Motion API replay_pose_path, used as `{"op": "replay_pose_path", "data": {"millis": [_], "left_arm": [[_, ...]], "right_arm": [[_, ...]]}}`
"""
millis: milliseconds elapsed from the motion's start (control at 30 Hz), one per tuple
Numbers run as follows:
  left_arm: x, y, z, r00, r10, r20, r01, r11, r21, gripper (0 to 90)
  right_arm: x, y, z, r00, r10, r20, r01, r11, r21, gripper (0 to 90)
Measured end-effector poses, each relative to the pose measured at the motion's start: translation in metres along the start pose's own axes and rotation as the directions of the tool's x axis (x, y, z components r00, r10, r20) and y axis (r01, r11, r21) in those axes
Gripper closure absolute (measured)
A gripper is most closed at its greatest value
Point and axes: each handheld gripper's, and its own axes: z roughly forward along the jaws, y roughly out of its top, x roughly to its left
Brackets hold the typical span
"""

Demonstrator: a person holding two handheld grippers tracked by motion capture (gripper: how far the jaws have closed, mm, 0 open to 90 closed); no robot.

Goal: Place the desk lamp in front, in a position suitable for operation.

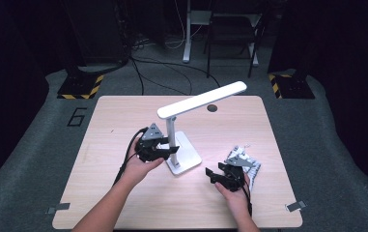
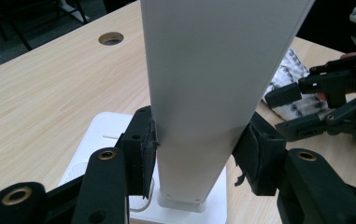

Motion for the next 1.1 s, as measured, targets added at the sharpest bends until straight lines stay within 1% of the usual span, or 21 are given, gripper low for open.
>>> {"op": "replay_pose_path", "data": {"millis": [67, 200, 233, 300, 333, 400, 500, 533, 633, 667, 700, 733, 833, 933, 967, 1000, 1067, 1100], "left_arm": [[0.0, -0.002, -0.003, 1.0, 0.0, -0.002, 0.0, 1.0, 0.001, 52.5], [-0.001, -0.006, -0.01, 1.0, 0.001, 0.004, -0.001, 1.0, -0.004, 52.5], [0.0, -0.01, -0.015, 0.9999, 0.006, 0.011, -0.006, 1.0, -0.004, 52.5], [-0.001, -0.013, -0.02, 0.9998, 0.009, 0.018, -0.009, 1.0, -0.003, 52.5], [-0.001, -0.017, -0.025, 0.9998, 0.012, 0.016, -0.012, 0.9999, -0.008, 52.5], [-0.001, -0.022, -0.031, 0.9995, 0.012, 0.031, -0.011, 0.9998, -0.017, 52.4], [-0.002, -0.029, -0.04, 0.9993, 0.014, 0.036, -0.013, 0.9996, -0.026, 52.4], [-0.002, -0.031, -0.043, 0.9988, 0.016, 0.047, -0.015, 0.9996, -0.024, 52.4], [-0.003, -0.036, -0.05, 0.9981, 0.025, 0.056, -0.023, 0.9994, -0.027, 52.4], [-0.003, -0.038, -0.053, 0.9979, 0.023, 0.061, -0.021, 0.9994, -0.026, 52.4], [-0.003, -0.04, -0.055, 0.9976, 0.024, 0.064, -0.022, 0.9993, -0.029, 52.3], [-0.003, -0.041, -0.056, 0.9972, 0.025, 0.07, -0.023, 0.9994, -0.028, 52.3], [-0.004, -0.044, -0.062, 0.9971, 0.031, 0.069, -0.029, 0.9992, -0.029, 52.3], [-0.005, -0.048, -0.067, 0.9964, 0.032, 0.078, -0.03, 0.999, -0.034, 52.3], [-0.005, -0.049, -0.068, 0.9962, 0.03, 0.082, -0.027, 0.999, -0.035, 52.3], [-0.005, -0.05, -0.07, 0.996, 0.032, 0.083, -0.029, 0.9991, -0.031, 52.2], [-0.005, -0.052, -0.073, 0.996, 0.028, 0.085, -0.025, 0.999, -0.036, 52.2], [-0.006, -0.053, -0.074, 0.9962, 0.024, 0.084, -0.021, 0.9989, -0.043, 52.1]], "right_arm": [[0.001, 0.001, -0.001, 0.9998, -0.017, 0.006, 0.017, 1.0, -0.002, 36.0], [0.004, 0.001, -0.002, 0.9994, -0.033, 0.008, 0.033, 0.999, -0.003, 36.0], [0.006, 0.001, -0.001, 0.999, -0.044, 0.009, 0.044, 0.999, 0.001, 36.0], [0.007, 0.001, 0.0, 0.9988, -0.047, 0.013, 0.047, 0.999, 0.0, 36.0], [0.007, 0.001, 0.0, 0.9987, -0.05, 0.011, 0.05, 0.999, 0.003, 36.0], [0.007, 0.001, 0.0, 0.9983, -0.058, 0.008, 0.058, 0.998, 0.007, 36.0], [0.008, 0.001, 0.001, 0.9978, -0.065, 0.009, 0.065, 0.998, 0.003, 35.8], [0.008, 0.0, 0.001, 0.998, -0.061, 0.014, 0.061, 0.998, 0.004, 35.7], [0.009, 0.0, 0.002, 0.9972, -0.073, 0.014, 0.073, 0.997, 0.007, 35.7], [0.01, 0.0, 0.002, 0.9979, -0.064, 0.012, 0.064, 0.998, 0.011, 35.7], [0.01, -0.001, 0.003, 0.9978, -0.065, 0.013, 0.065, 0.998, 0.011, 35.7], [0.01, -0.001, 0.003, 0.9965, -0.083, 0.012, 0.082, 0.997, 0.014, 35.7], [0.012, -0.001, 0.004, 0.997, -0.076, 0.014, 0.076, 0.997, 0.012, 35.7], [0.013, -0.001, 0.004, 0.9967, -0.079, 0.02, 0.079, 0.997, 0.016, 35.7], [0.015, -0.002, 0.004, 0.9945, -0.1, 0.03, 0.1, 0.995, 0.018, 35.8], [0.017, -0.002, 0.004, 0.9947, -0.098, 0.032, 0.098, 0.995, 0.024, 35.9], [0.019, -0.002, 0.005, 0.9909, -0.13, 0.034, 0.129, 0.991, 0.023, 36.2], [0.02, -0.003, 0.005, 0.9909, -0.131, 0.03, 0.13, 0.991, 0.035, 36.2]]}}
